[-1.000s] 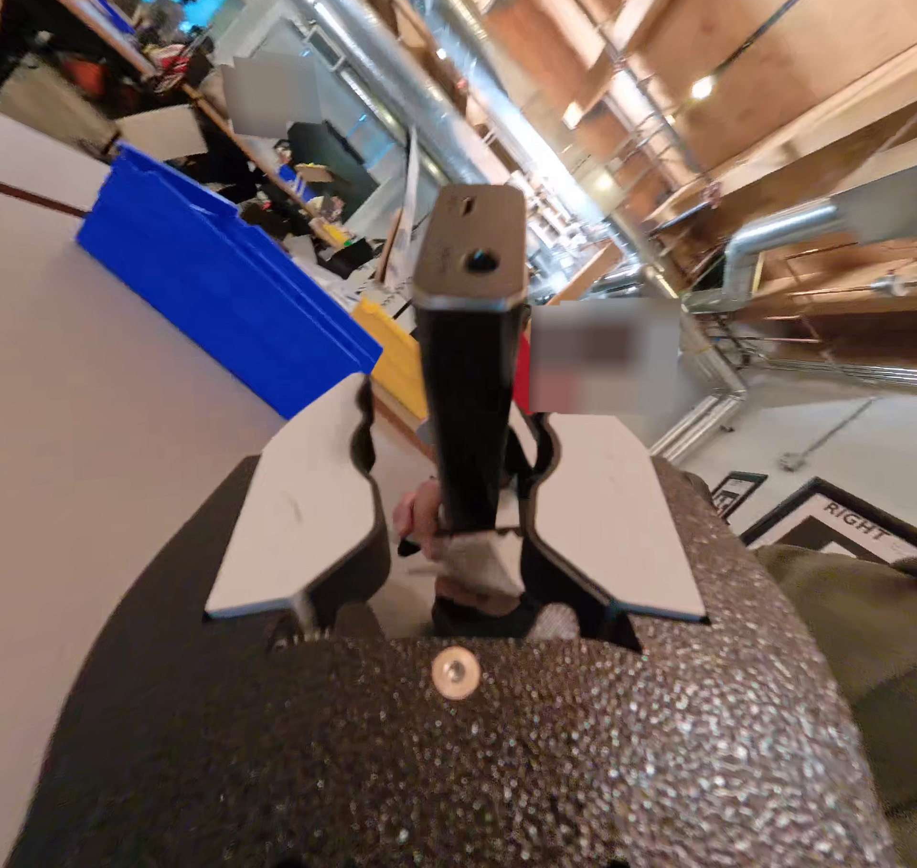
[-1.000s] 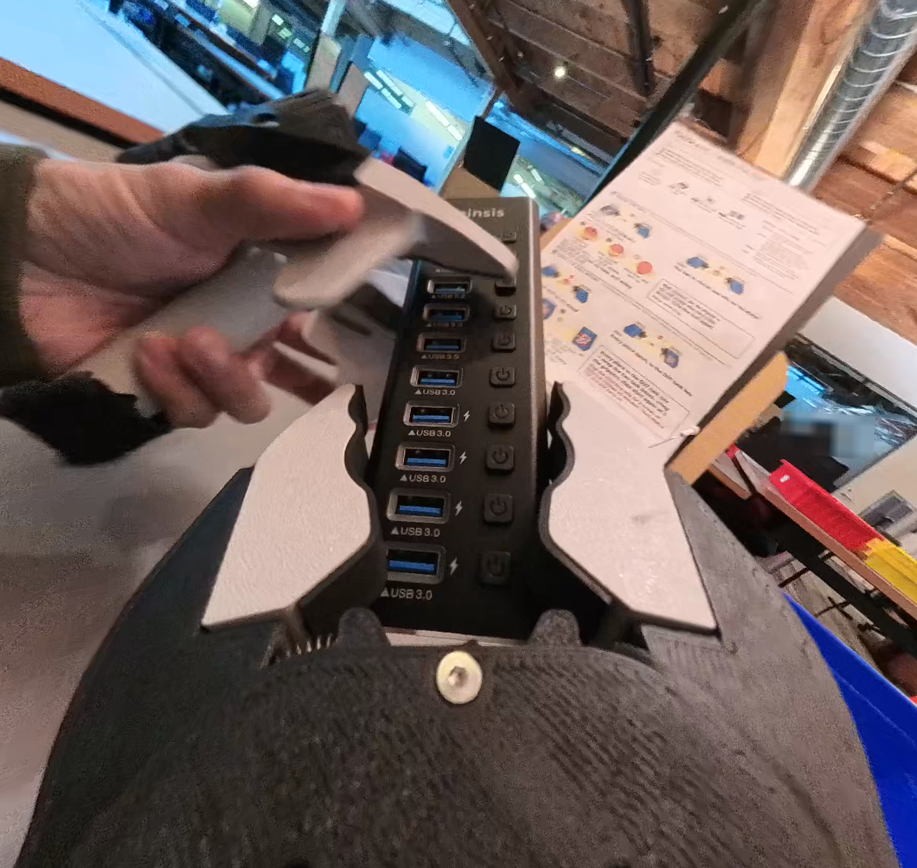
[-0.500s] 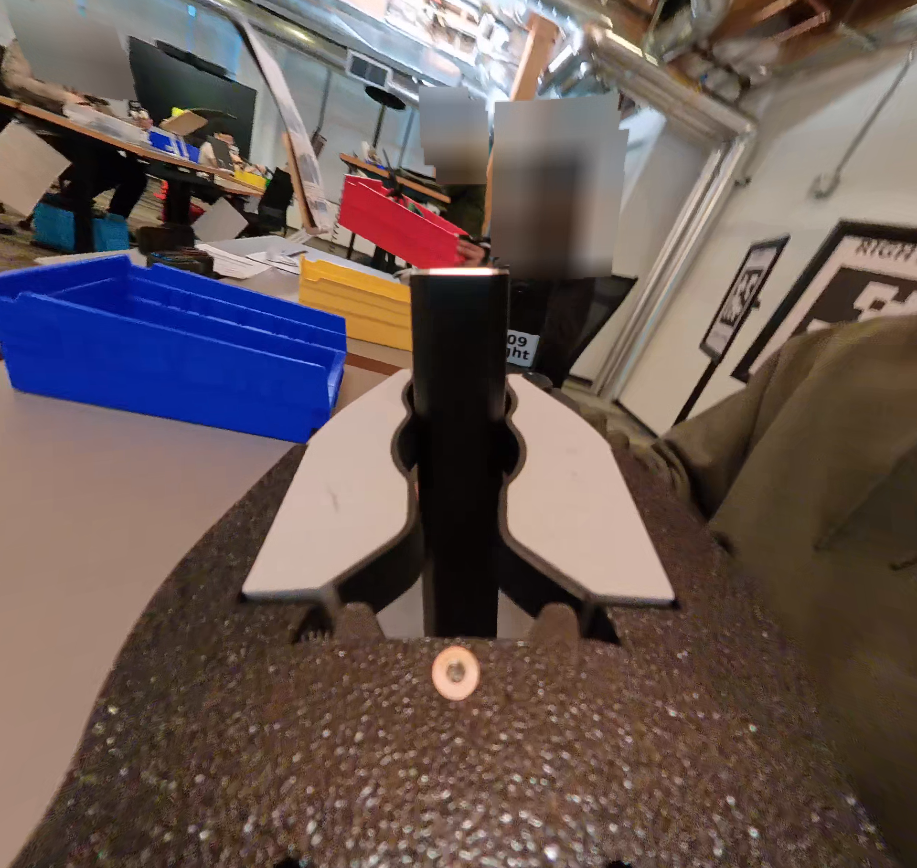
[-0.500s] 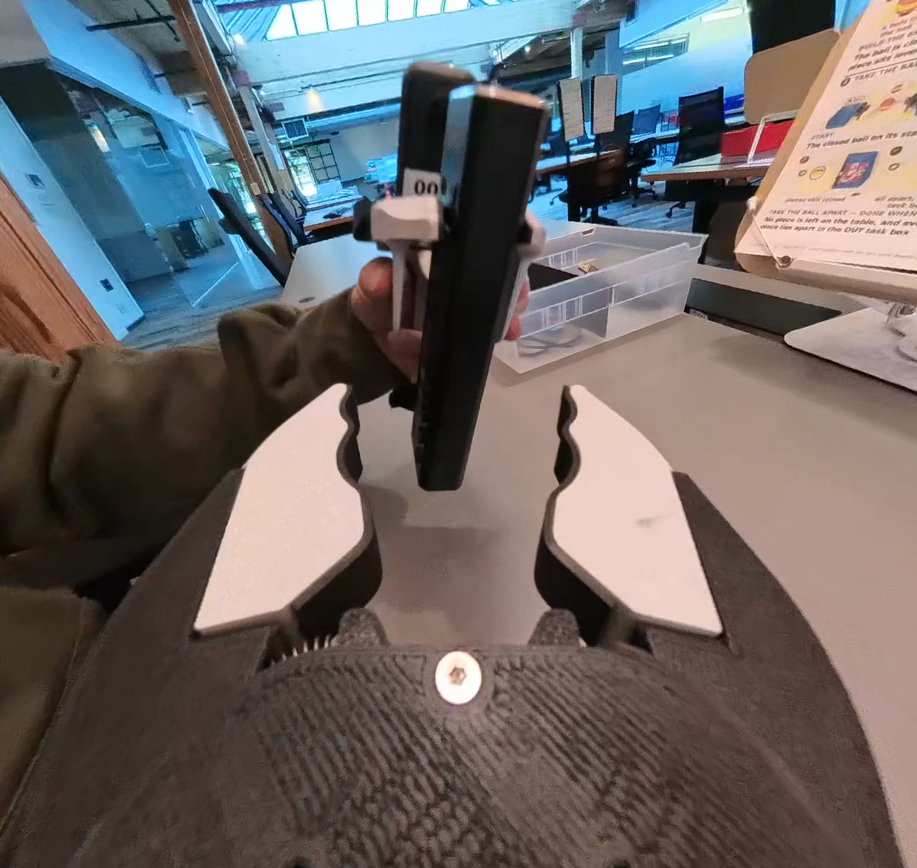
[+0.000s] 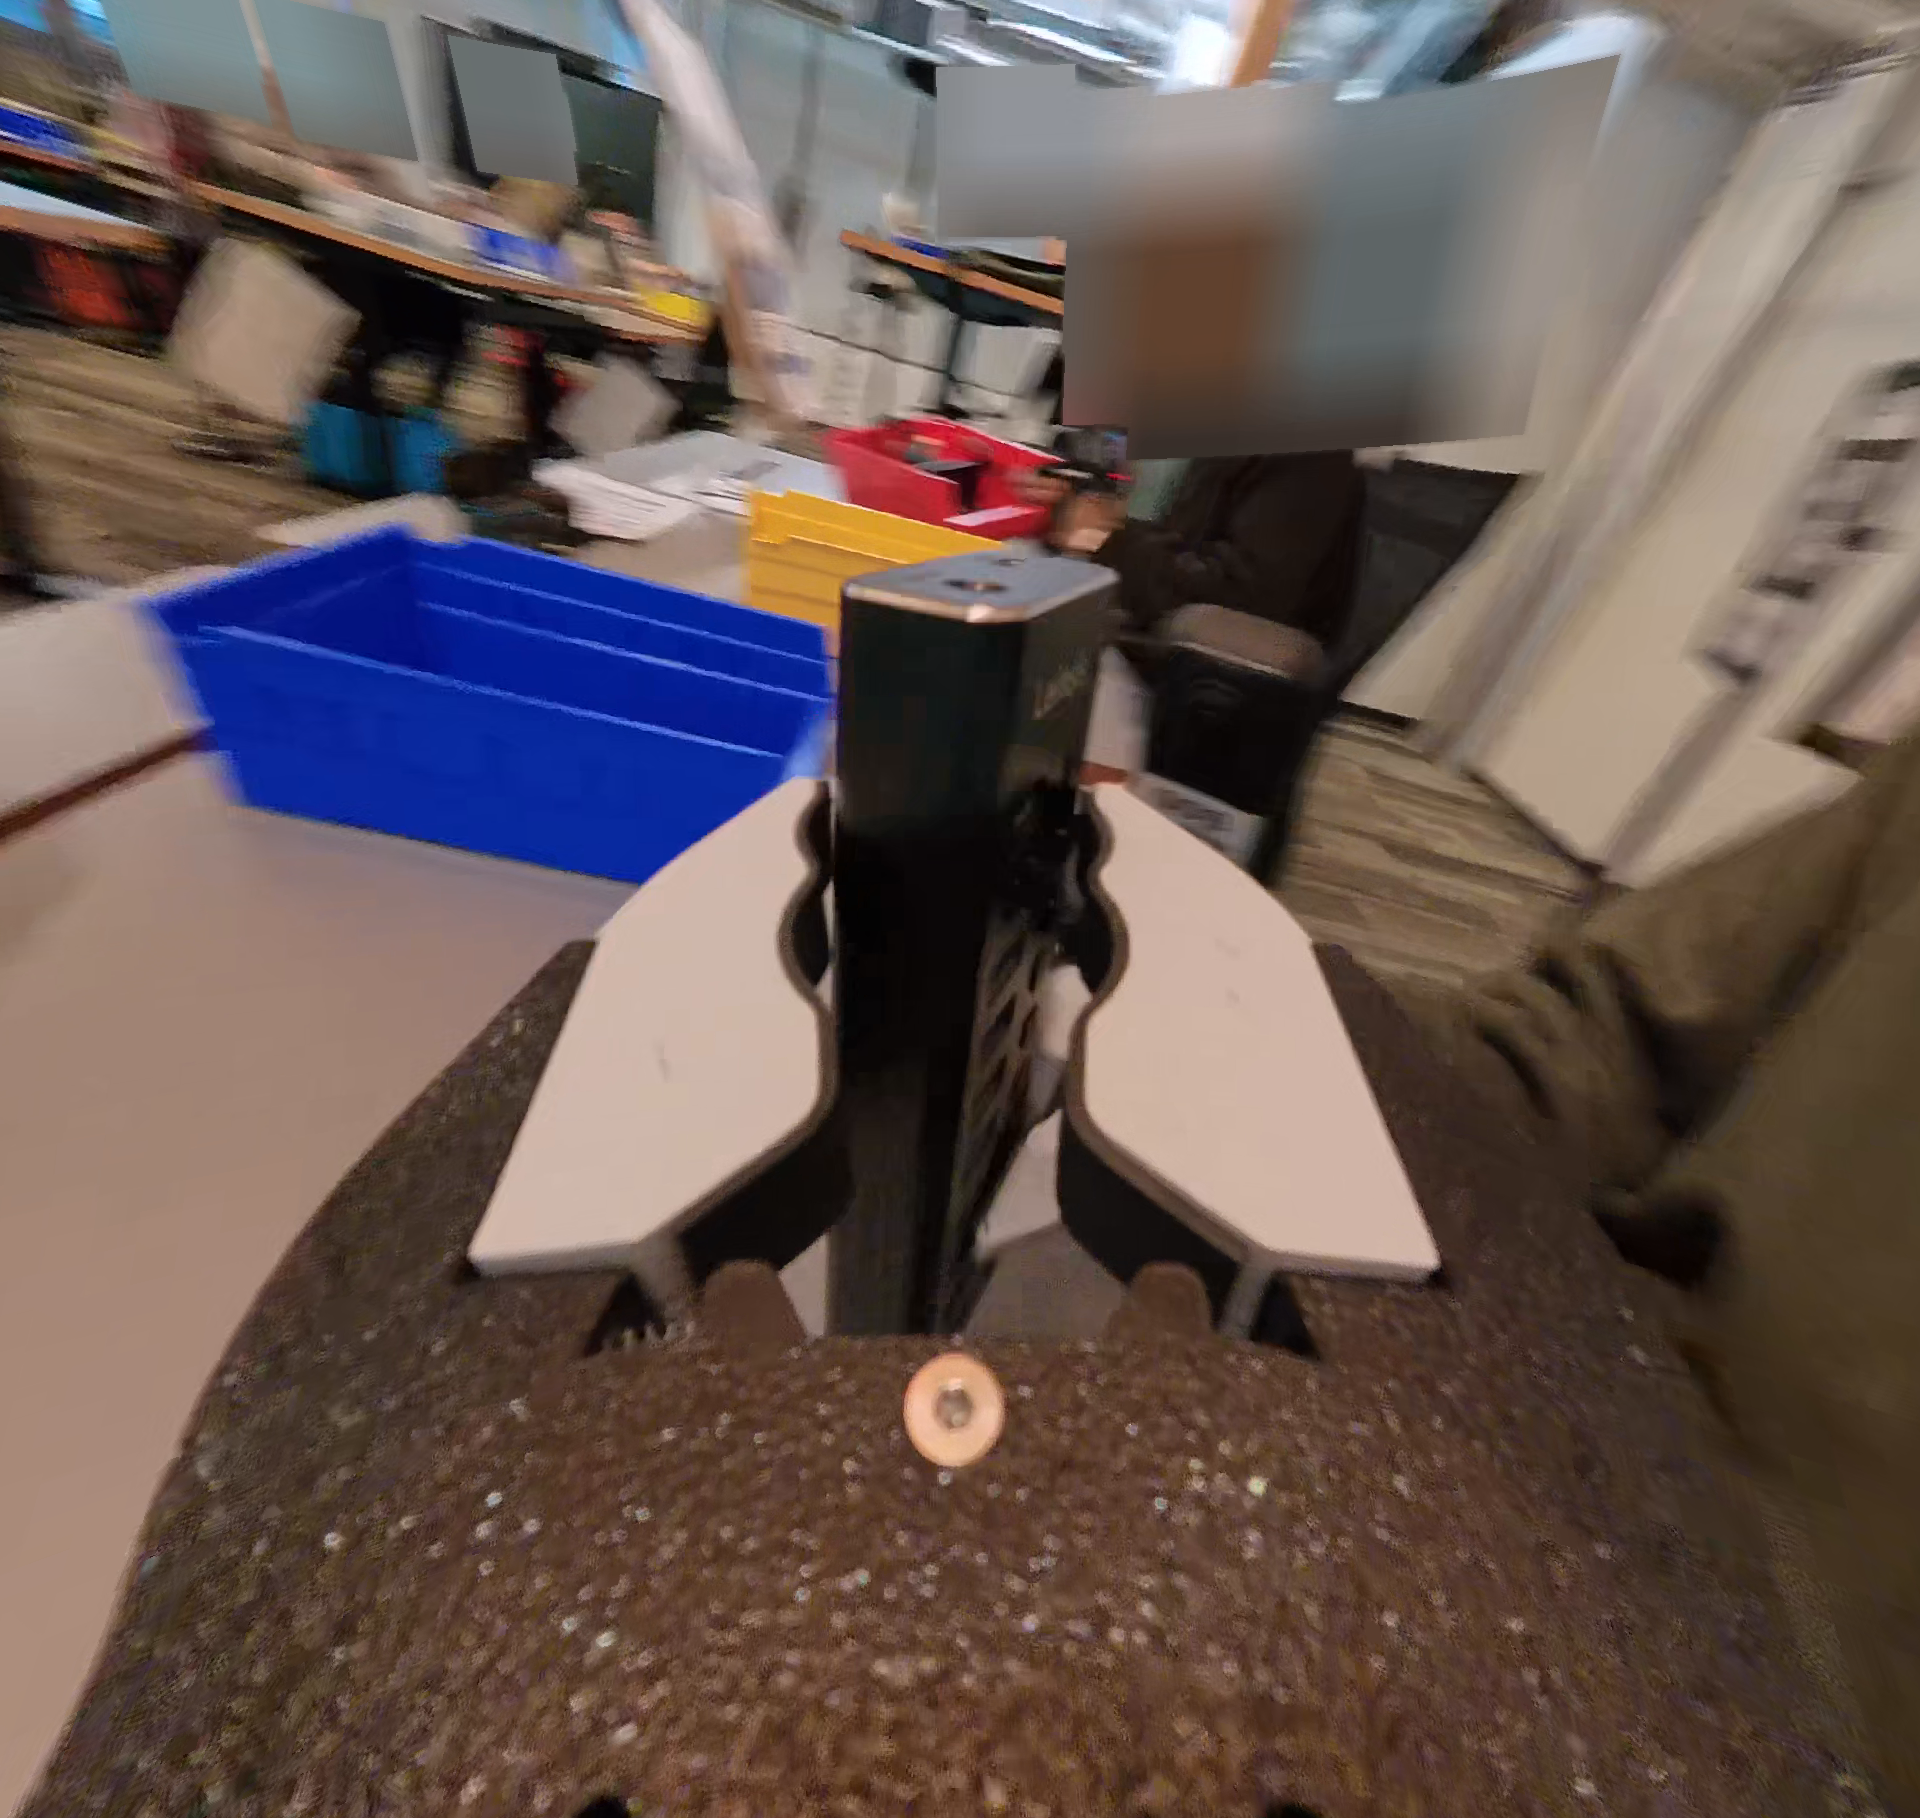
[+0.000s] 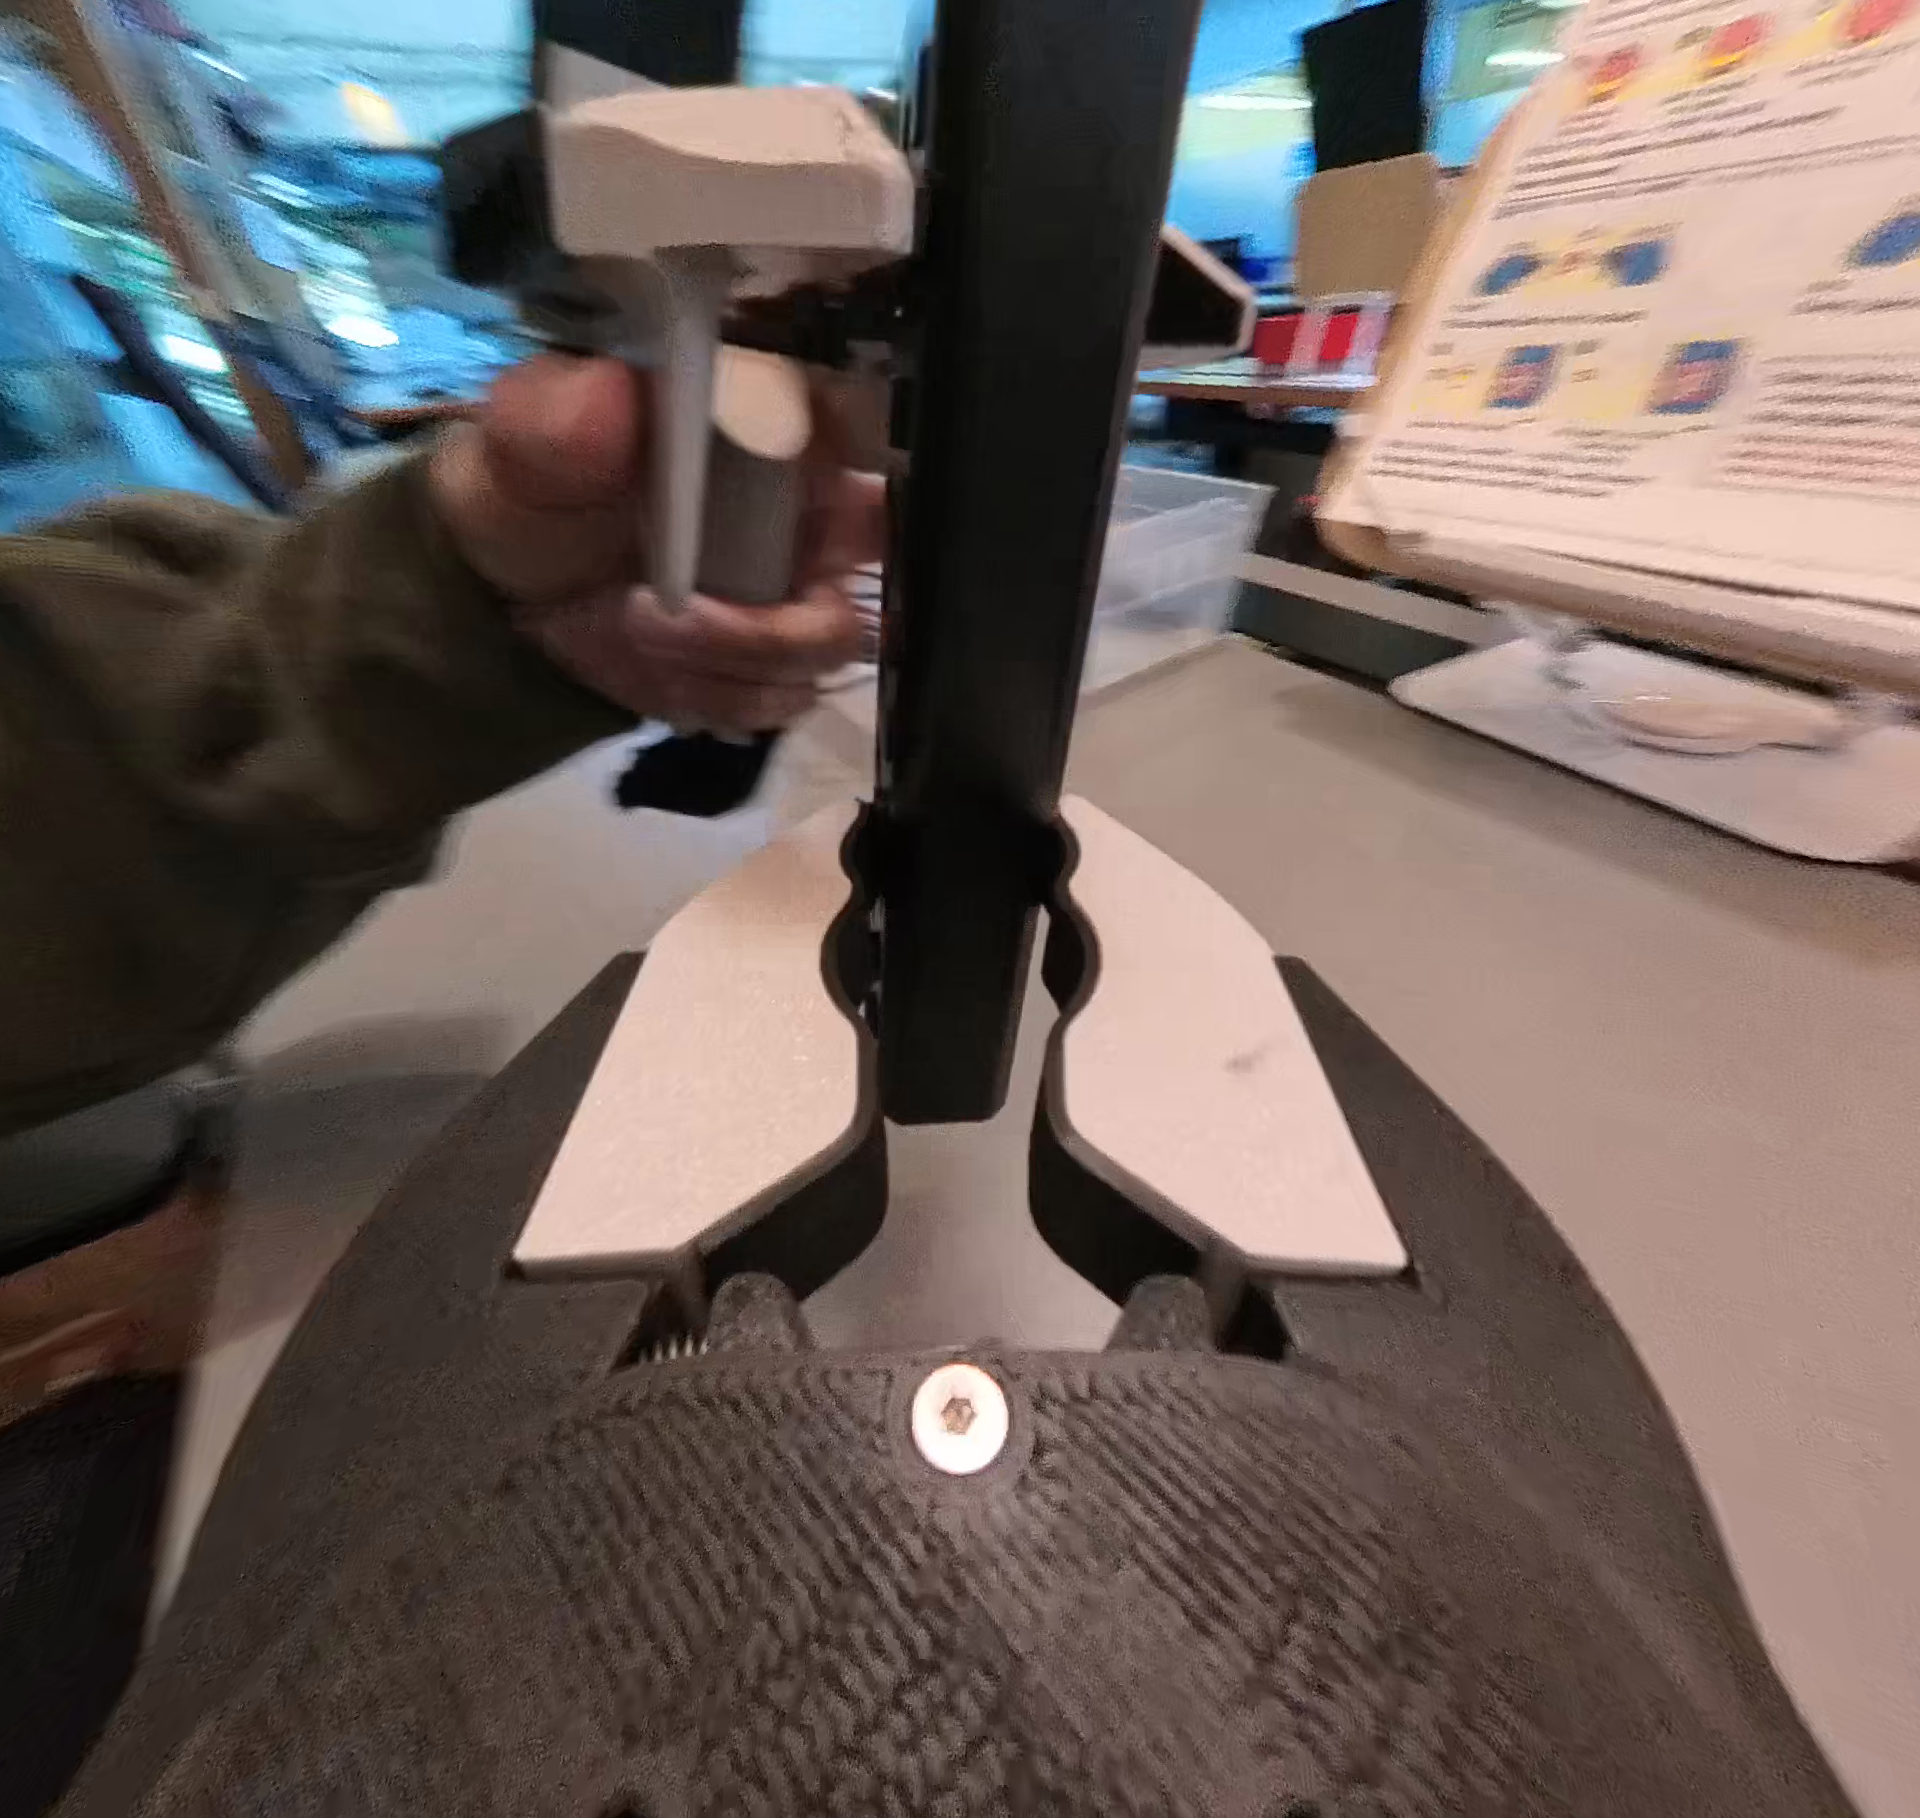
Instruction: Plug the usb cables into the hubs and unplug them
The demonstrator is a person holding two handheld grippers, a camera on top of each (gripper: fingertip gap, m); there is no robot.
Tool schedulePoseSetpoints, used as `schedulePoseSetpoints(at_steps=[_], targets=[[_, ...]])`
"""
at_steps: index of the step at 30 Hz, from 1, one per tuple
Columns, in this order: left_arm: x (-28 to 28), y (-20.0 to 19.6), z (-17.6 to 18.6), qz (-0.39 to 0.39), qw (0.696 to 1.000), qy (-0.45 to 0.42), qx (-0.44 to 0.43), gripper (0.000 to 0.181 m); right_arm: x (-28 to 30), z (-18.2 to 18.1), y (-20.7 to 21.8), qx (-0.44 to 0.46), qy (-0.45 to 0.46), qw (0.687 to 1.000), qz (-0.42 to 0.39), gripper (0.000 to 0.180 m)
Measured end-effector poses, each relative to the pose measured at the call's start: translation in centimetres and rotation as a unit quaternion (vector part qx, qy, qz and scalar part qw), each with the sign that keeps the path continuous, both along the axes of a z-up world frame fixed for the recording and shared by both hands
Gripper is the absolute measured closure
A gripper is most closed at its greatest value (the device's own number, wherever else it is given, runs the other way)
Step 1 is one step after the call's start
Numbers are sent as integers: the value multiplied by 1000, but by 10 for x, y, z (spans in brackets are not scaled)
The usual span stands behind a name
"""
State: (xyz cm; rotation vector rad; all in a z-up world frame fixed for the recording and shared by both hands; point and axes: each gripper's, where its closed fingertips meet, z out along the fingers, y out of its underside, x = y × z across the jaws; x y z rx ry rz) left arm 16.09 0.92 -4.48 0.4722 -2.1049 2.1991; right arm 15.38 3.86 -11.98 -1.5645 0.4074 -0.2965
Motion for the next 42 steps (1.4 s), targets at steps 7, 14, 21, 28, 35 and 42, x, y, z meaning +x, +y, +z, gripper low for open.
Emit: schedulePoseSetpoints(at_steps=[7, 14, 21, 28, 35, 42], targets=[[26, 10, -17, 265, 958, -27, 103, 110, 32, -6, -24, -107, -105, 971, -186, 151], [43, 8, -35, 246, 962, 112, 26, 112, 24, -11, -14, -147, -140, 965, -168, 151], [5, -8, -20, 104, 993, 23, 44, 113, -2, -14, -5, -67, 67, 994, 56, 104], [-20, -30, -22, -1, 992, -54, 113, 113, -27, -1, 19, -31, 47, 979, 196, 94], [-16, -28, -39, -19, 987, -49, 155, 113, -24, -19, 32, -40, 52, 971, 231, 99], [9, -14, -27, 82, 980, -65, 170, 104, -10, -26, 36, -32, 36, 971, 234, 104]])
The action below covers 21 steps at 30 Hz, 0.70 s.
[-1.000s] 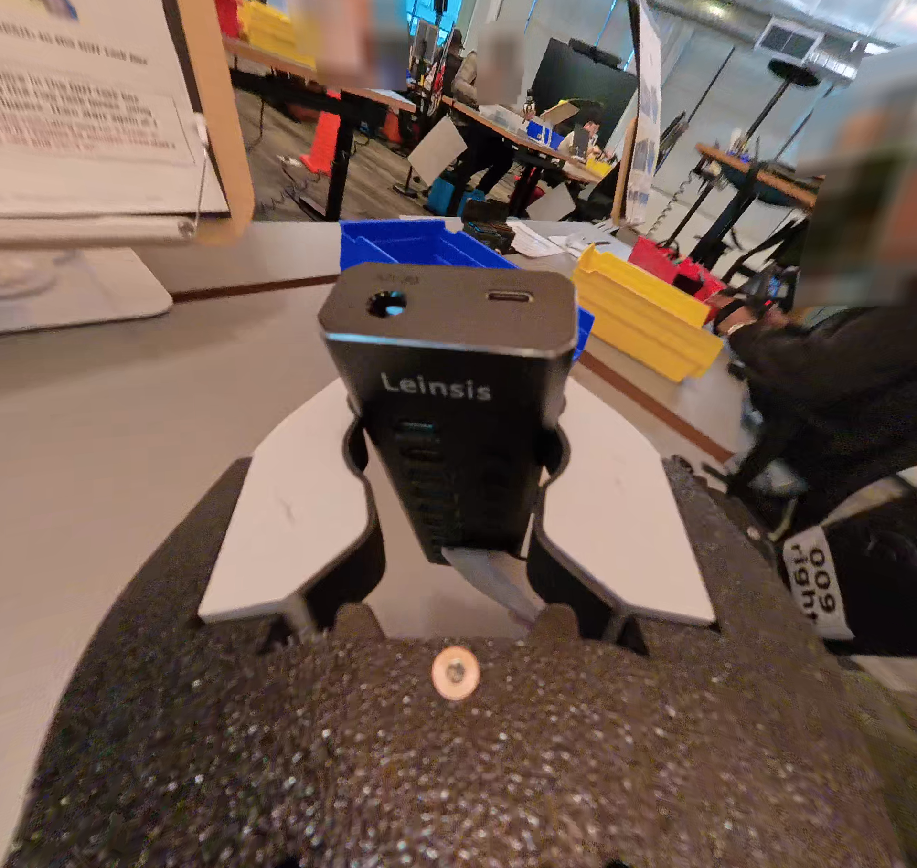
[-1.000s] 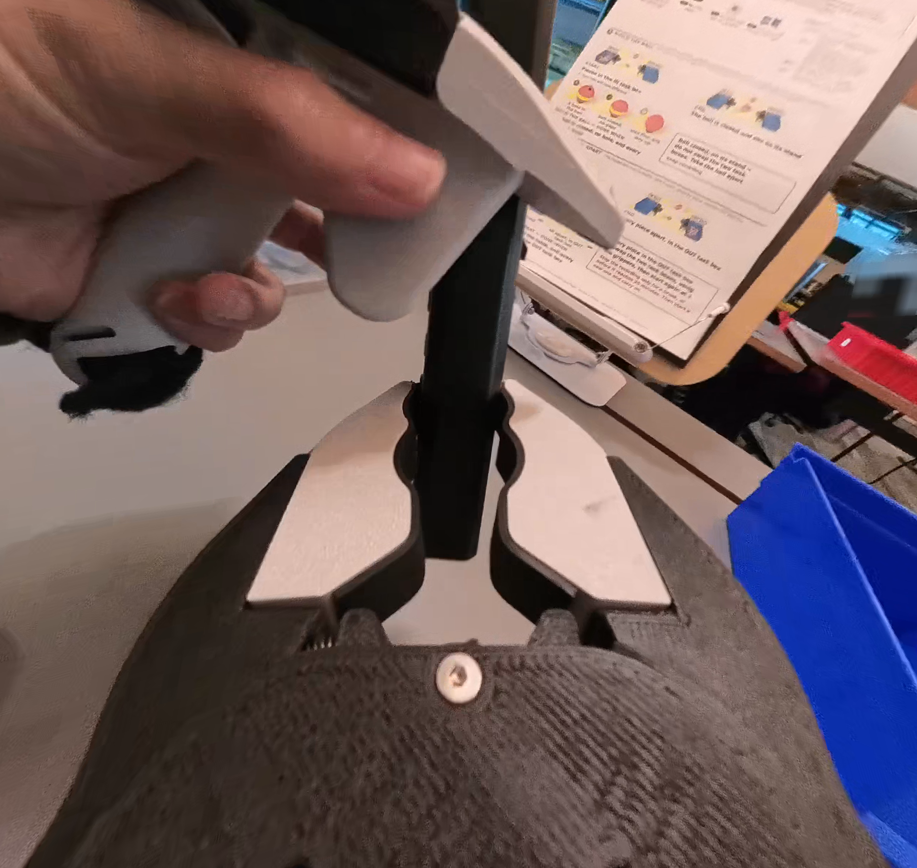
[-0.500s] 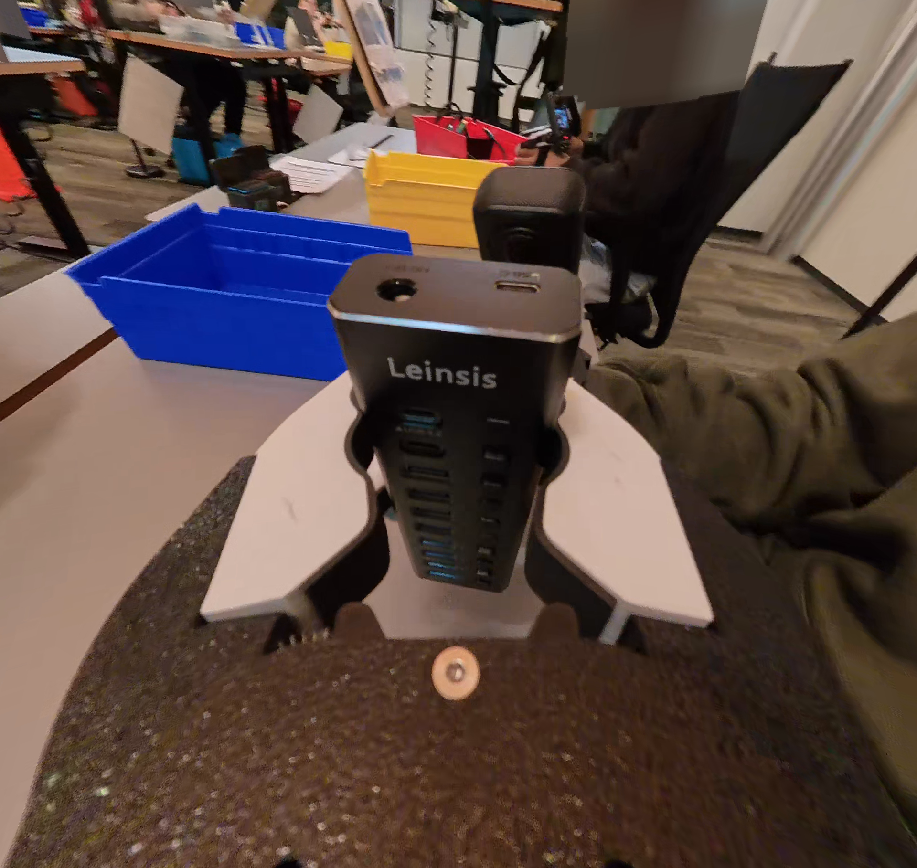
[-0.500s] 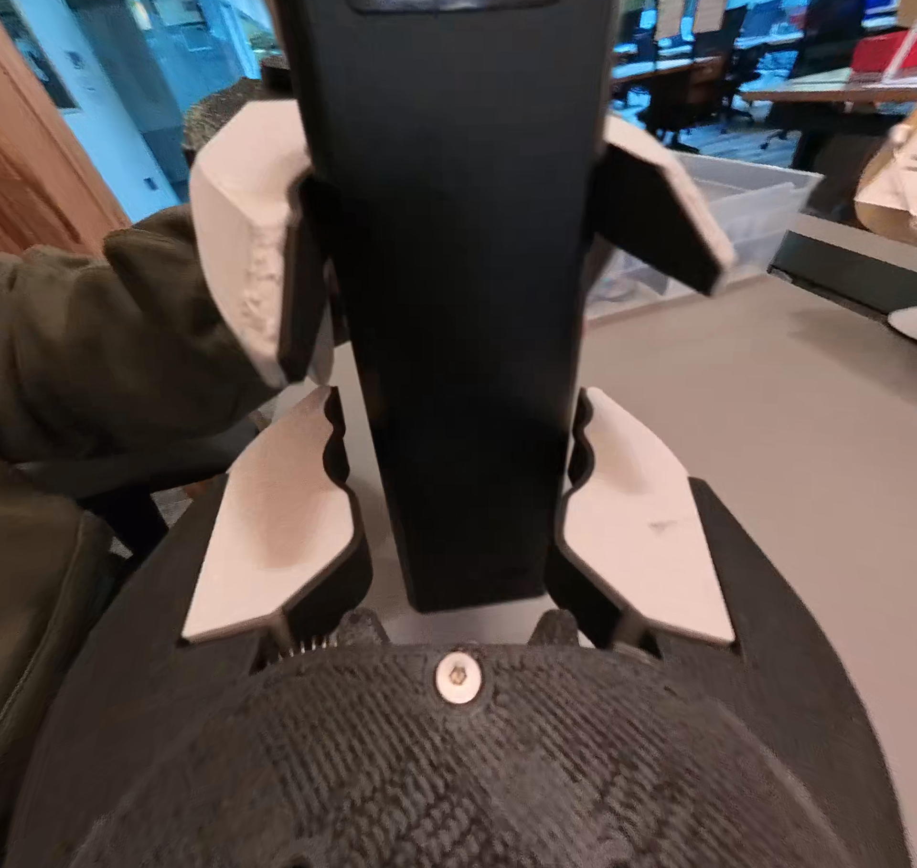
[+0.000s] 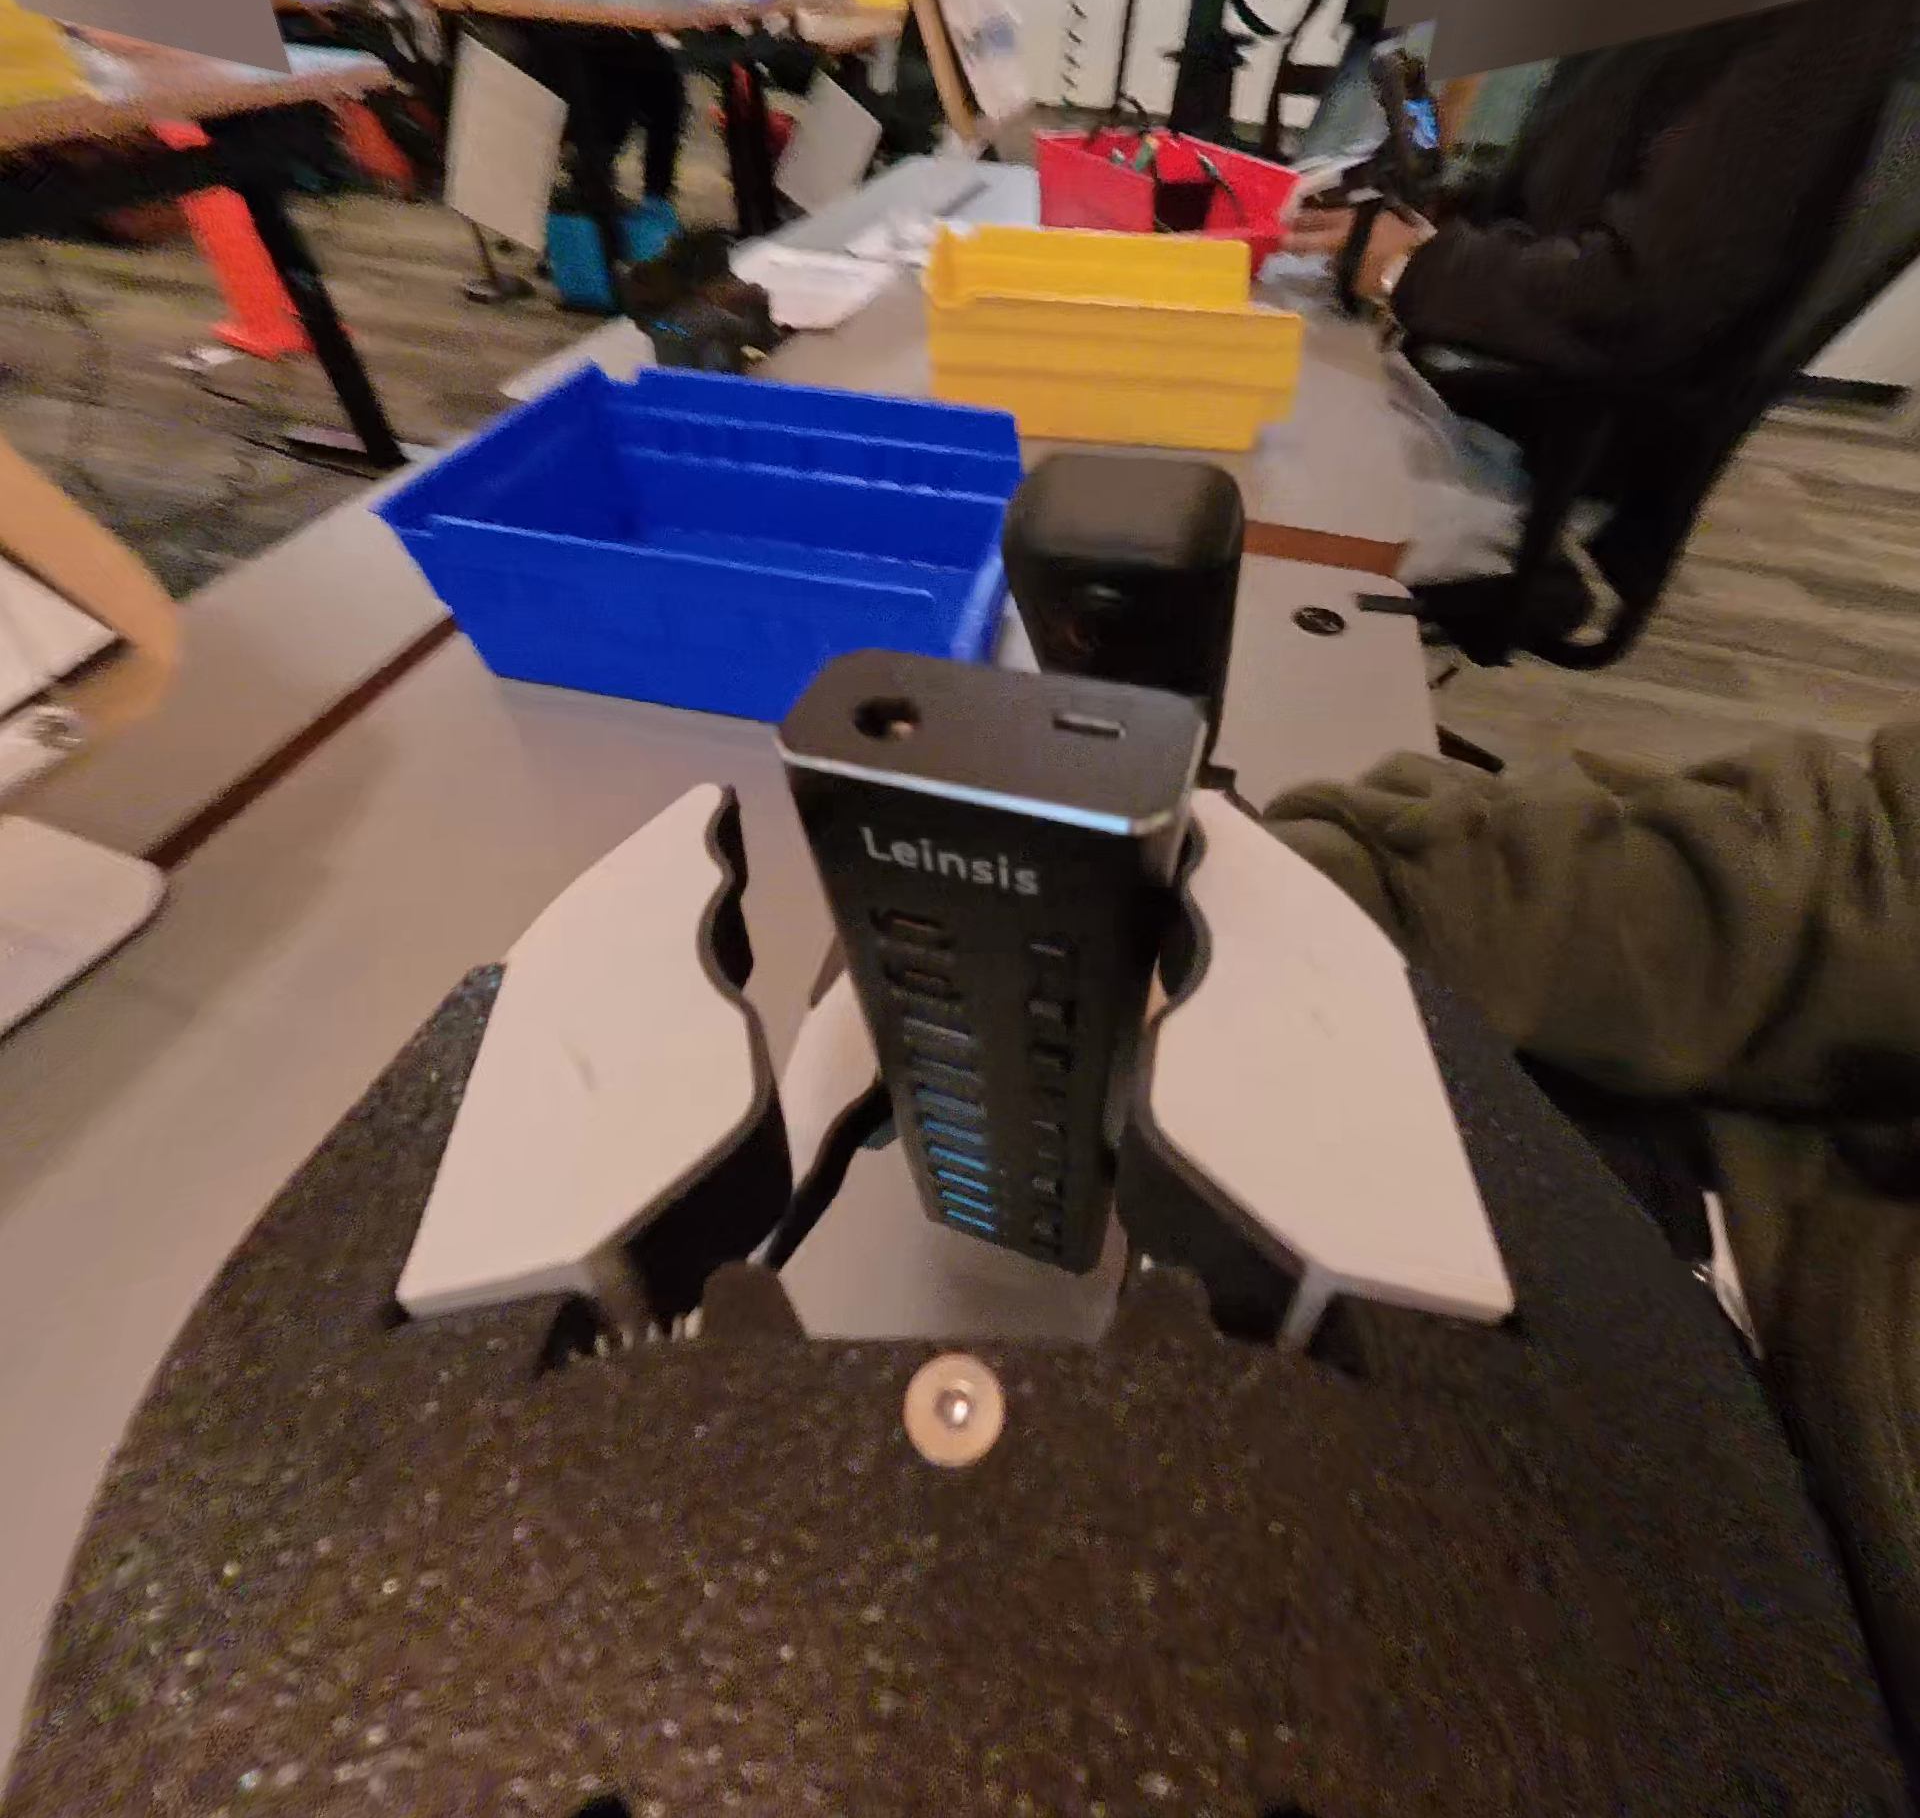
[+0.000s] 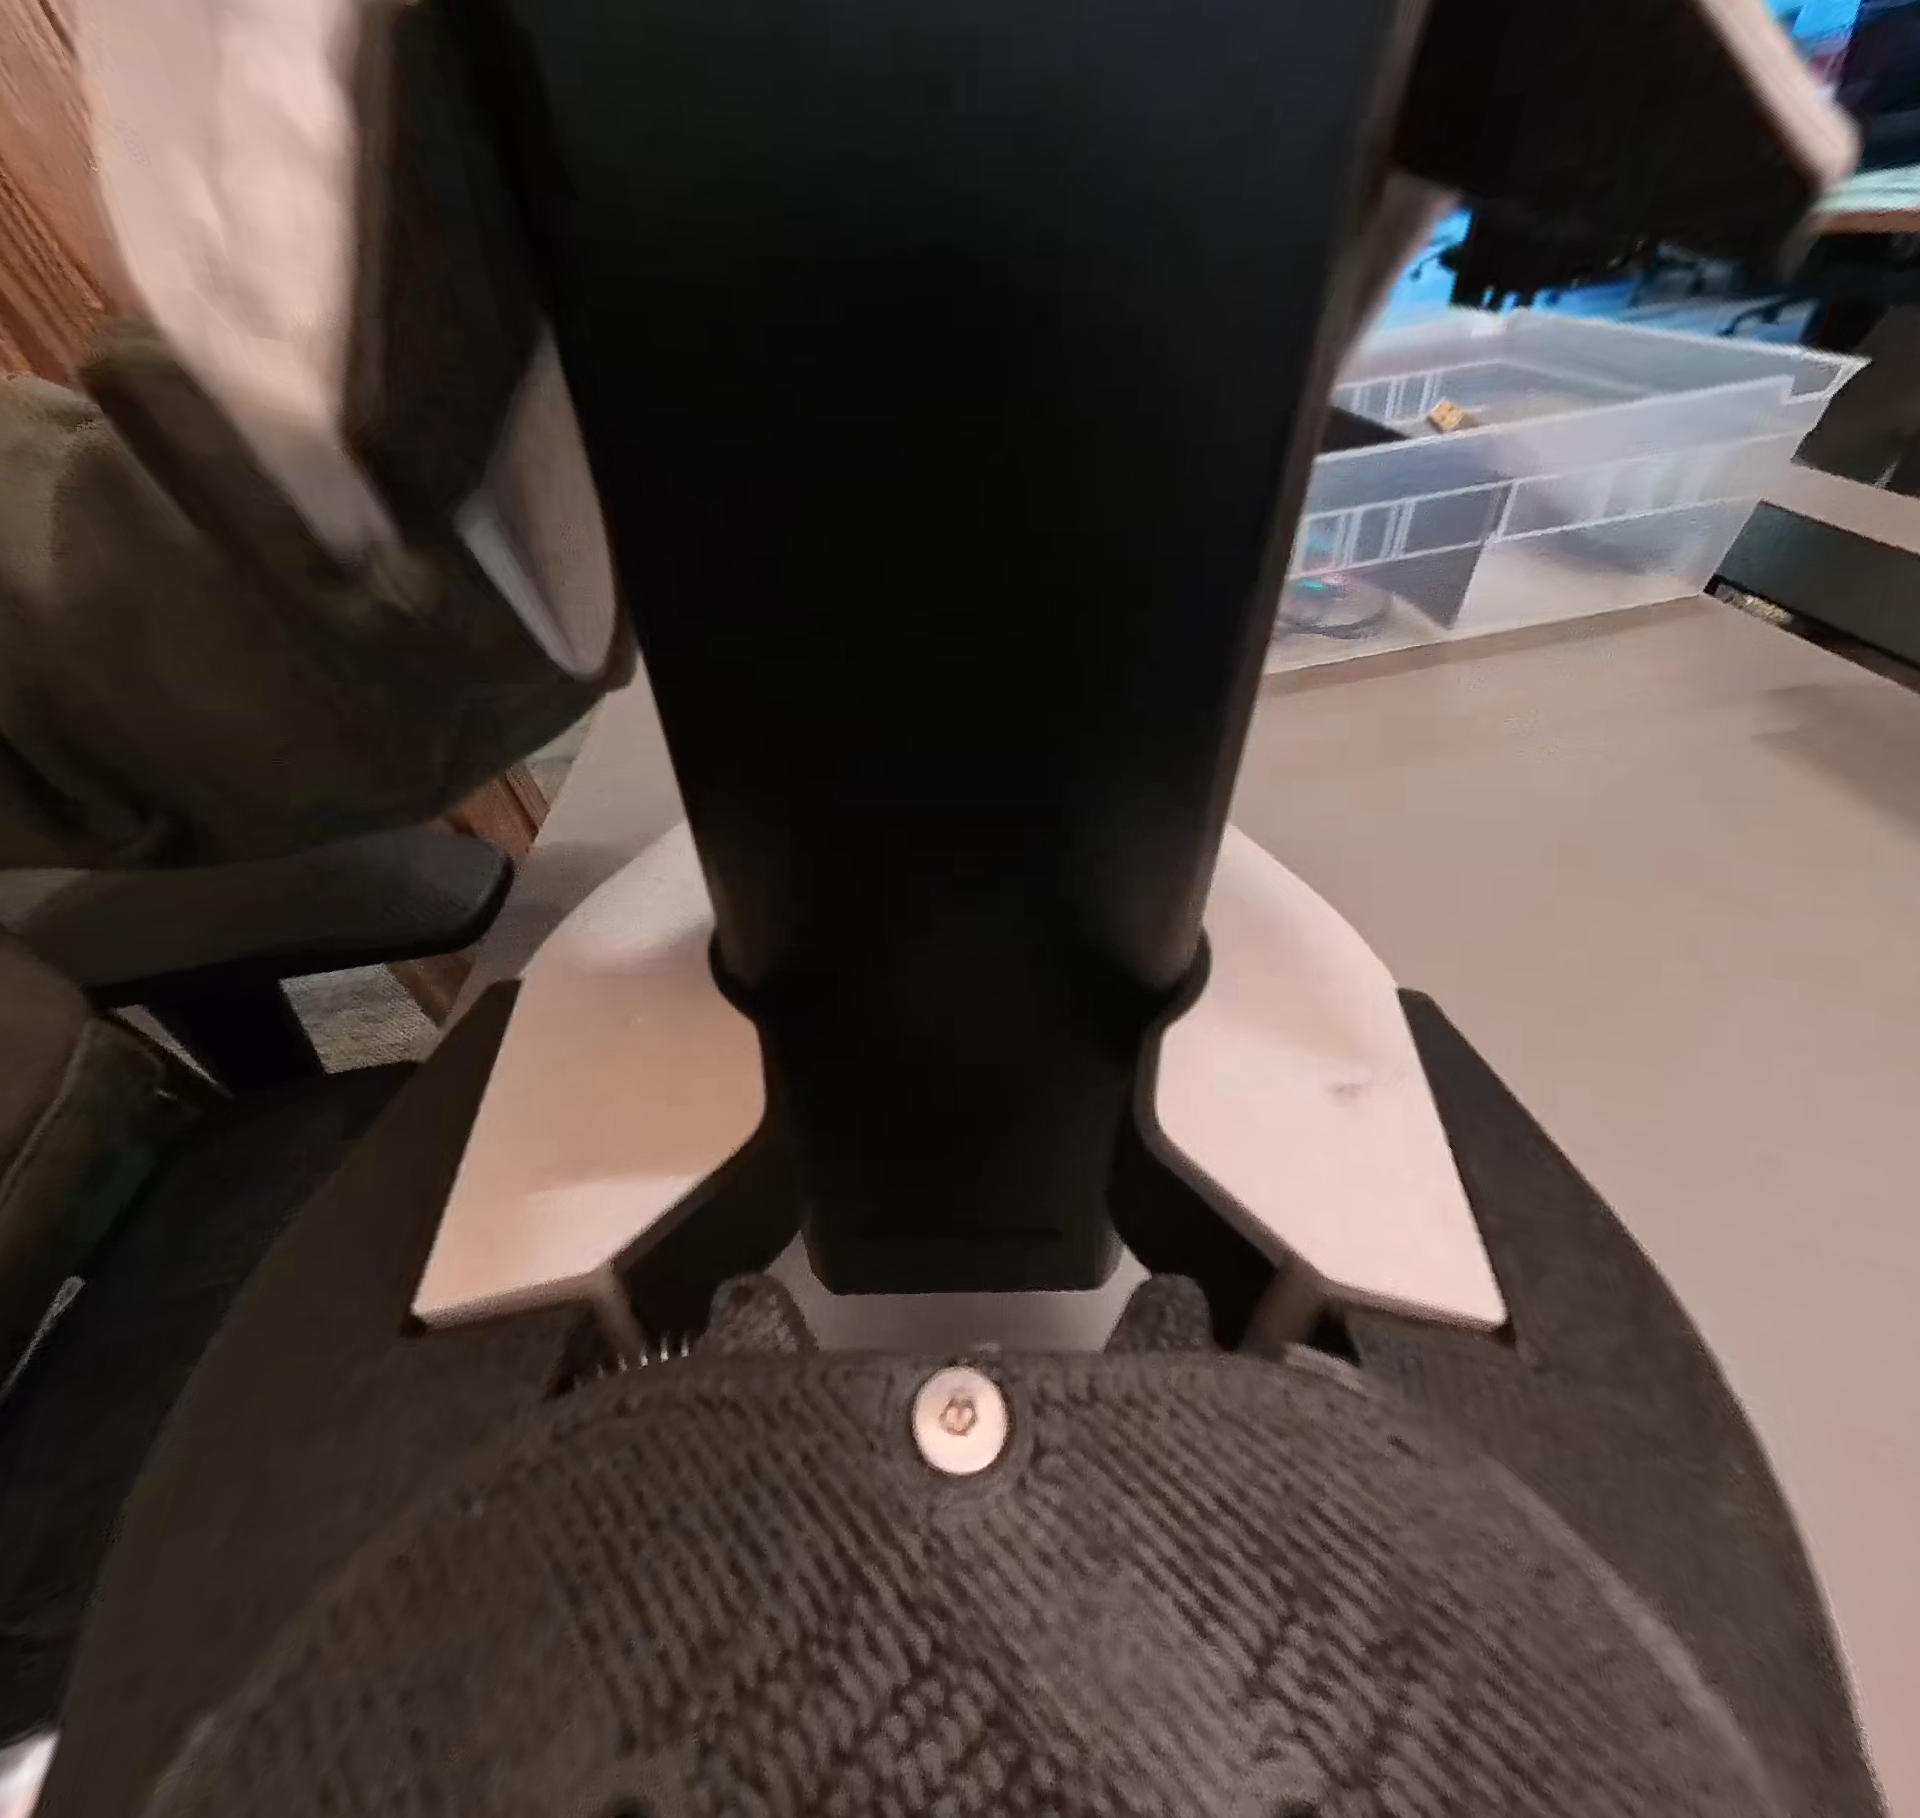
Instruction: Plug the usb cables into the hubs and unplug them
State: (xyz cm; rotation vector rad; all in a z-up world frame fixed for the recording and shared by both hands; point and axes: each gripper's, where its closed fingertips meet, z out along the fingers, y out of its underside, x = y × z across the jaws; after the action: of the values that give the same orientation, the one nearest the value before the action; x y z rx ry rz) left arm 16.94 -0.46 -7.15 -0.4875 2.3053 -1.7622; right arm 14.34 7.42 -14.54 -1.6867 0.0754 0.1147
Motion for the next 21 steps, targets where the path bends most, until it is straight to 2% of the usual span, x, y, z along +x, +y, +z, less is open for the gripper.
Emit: schedulePoseSetpoints(at_steps=[4, 7, 9, 17, 21], targets=[[5, 5, -3, 11, 999, -2, 49, 104, 3, 0, 1, 30, 8, 999, 21, 104], [7, 1, -10, 1, 998, 28, 53, 104, 3, -2, 1, 39, 9, 998, 44, 105], [7, -4, -12, -17, 998, 38, 40, 119, 5, -2, 0, 44, 24, 997, 50, 104], [10, -21, -30, -14, 991, 79, 103, 120, 9, -5, -12, 73, 0, 997, 29, 103], [11, -26, -35, -16, 988, 70, 136, 120, 13, -4, -14, 69, -5, 997, 17, 103]])
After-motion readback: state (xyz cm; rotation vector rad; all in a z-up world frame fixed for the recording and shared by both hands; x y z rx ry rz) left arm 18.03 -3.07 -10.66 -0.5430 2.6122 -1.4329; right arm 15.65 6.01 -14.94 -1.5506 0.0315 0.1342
